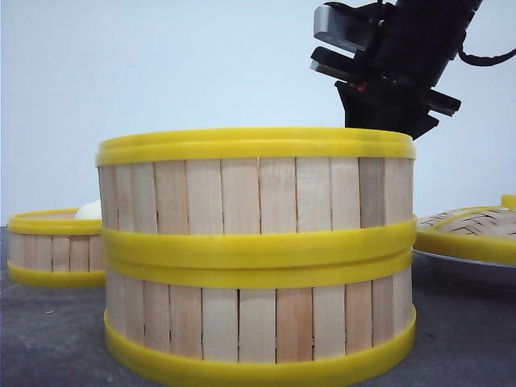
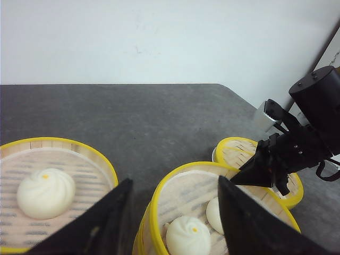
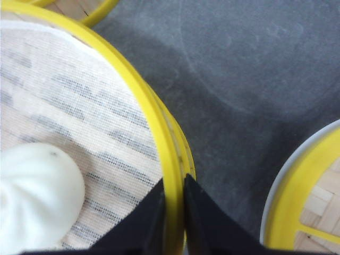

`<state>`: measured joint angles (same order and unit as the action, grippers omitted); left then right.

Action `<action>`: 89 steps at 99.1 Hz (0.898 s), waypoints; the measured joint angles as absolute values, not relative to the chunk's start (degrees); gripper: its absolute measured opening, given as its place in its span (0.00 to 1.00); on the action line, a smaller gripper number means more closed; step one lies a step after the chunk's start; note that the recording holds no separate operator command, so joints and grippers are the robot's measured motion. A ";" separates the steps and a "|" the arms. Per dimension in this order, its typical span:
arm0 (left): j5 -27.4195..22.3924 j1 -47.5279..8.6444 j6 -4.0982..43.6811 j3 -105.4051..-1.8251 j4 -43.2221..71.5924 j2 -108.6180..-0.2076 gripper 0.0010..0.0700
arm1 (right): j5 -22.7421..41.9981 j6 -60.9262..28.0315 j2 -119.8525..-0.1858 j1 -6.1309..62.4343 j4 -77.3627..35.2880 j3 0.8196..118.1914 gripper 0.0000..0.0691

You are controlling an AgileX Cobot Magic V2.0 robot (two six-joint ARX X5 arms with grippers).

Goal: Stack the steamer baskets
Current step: 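Open the right gripper and raise it away from the stack, then move the left gripper to the rim of the one-bun basket and grasp it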

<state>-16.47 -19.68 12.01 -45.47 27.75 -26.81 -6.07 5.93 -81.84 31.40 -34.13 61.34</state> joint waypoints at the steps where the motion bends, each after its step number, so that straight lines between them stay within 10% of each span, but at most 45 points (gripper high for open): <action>1: -16.47 -19.68 12.01 -45.47 27.75 -26.81 0.42 | -6.07 5.91 -81.84 31.40 -34.13 61.34 0.04; 16: -16.47 -19.68 11.99 -45.47 27.75 -26.81 0.42 | -6.09 5.78 -81.84 31.40 -34.24 61.34 0.07; 39: -16.43 -19.68 11.40 -45.47 27.75 -26.83 0.42 | -5.98 5.80 -81.84 31.11 -33.28 61.34 0.49; 63: -14.33 -19.68 10.09 -45.47 28.27 -26.83 0.42 | -6.00 6.28 -77.60 31.11 -29.45 61.34 0.52; 89: -0.49 -19.68 10.15 -45.47 31.86 -29.28 0.42 | -6.00 7.16 -62.06 31.29 -29.52 61.34 0.52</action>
<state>-0.49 -19.68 10.15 -45.47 31.86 -29.28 -6.00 7.16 -62.06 31.29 -29.52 61.34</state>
